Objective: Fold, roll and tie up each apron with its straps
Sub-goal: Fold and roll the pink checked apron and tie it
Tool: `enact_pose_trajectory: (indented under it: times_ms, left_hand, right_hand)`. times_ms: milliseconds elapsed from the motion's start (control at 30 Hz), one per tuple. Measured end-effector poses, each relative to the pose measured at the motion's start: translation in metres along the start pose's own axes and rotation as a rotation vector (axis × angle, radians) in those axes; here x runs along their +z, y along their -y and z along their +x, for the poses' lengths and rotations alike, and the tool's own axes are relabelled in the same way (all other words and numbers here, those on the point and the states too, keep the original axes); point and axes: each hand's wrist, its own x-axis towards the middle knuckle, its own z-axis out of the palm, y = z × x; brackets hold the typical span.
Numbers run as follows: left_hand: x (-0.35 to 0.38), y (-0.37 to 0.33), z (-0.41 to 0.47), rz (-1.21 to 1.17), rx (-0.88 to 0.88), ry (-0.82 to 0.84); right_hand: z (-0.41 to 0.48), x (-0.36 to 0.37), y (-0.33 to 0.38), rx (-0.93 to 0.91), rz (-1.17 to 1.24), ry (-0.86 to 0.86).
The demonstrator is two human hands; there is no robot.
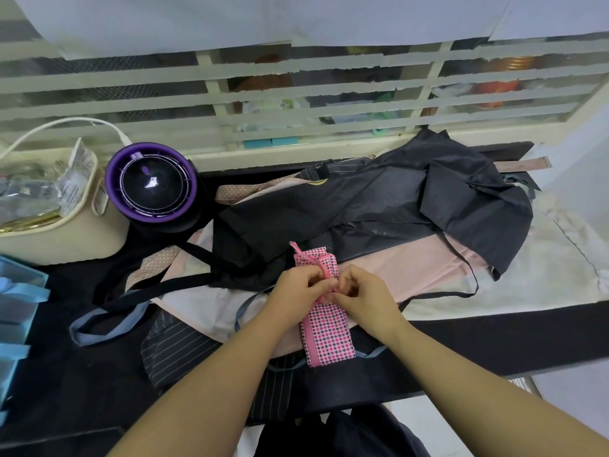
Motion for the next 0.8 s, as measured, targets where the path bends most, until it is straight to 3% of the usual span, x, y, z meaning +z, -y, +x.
enact_pose_trajectory:
  times_ms: [100,200,433,633,800]
  left_hand:
    - [-0.003,0.0,-0.001,-0.109,-0.054,0.055]
    - [-0.005,0.004,-0.006,-0.032,-0.043,0.115]
    - [0.007,0.007,-0.023,0.086,0.125,-0.083]
    - [0.015,0.011,-0.028,0.112,0.147,-0.176]
    - [0.015,0.011,-0.026,0.134,0.148,-0.214]
  right_hand:
    - [0.002,0.001,-0.004,0.002,-0.019,-0.047]
    - [0.004,0.002,-0.006,0.006,-0.035,-0.064]
    - [0.0,0.004,-0.004,-0.125,-0.241,-0.075]
    - [-0.003,0.002,-0.005,-0.49,-0.597,-0.052]
    - [0.002,-0.004,-0.009,-0.471,-0.627,0.093]
